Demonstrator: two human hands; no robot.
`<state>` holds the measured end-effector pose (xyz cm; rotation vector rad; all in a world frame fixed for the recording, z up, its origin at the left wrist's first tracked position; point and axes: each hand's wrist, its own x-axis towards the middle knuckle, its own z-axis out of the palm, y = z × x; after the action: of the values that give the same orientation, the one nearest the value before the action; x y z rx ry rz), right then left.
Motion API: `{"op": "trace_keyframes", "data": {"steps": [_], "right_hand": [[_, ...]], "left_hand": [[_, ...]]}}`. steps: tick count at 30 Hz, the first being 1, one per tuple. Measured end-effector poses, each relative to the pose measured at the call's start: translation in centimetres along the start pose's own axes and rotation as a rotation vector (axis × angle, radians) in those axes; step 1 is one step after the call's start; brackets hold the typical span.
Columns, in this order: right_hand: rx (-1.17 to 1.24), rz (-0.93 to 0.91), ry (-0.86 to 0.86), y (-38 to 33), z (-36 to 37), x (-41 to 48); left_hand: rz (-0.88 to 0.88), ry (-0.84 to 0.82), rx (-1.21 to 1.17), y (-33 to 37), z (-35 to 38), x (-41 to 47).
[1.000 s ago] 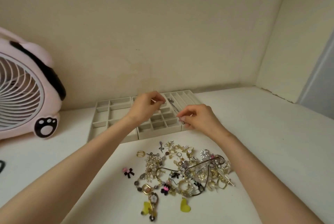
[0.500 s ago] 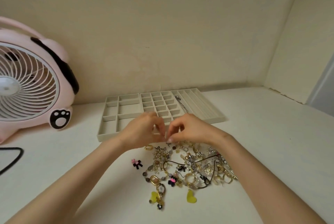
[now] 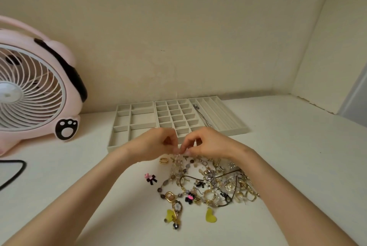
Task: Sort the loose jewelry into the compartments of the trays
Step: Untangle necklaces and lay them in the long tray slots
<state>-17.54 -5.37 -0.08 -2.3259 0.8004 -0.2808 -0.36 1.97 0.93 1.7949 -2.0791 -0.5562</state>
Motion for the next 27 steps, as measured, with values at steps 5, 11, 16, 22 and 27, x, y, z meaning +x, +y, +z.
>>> {"op": "trace_keyframes", "data": {"steps": [5, 11, 16, 22, 27], "right_hand": [[0.175, -0.012, -0.003, -0.2, -0.1, -0.2], [0.336, -0.017, 0.087, 0.1, -0.1, 0.0], [0.463, -0.024, 0.184, 0.6, -0.6, 0.3], [0.703, -0.071, 0.267, 1.1, -1.3, 0.1], [0.856, -0.137, 0.275, 1.0, -1.7, -0.1]], "left_hand": [[-0.014, 0.086, -0.41, -0.1, -0.4, -0.2], [-0.072, 0.119, -0.689, -0.3, -0.4, -0.2], [-0.068, 0.123, -0.789, -0.5, -0.5, -0.2], [-0.1, 0.182, -0.809, -0.6, -0.6, -0.2], [-0.103, 0.136, -0.759, -0.8, -0.4, -0.1]]}}
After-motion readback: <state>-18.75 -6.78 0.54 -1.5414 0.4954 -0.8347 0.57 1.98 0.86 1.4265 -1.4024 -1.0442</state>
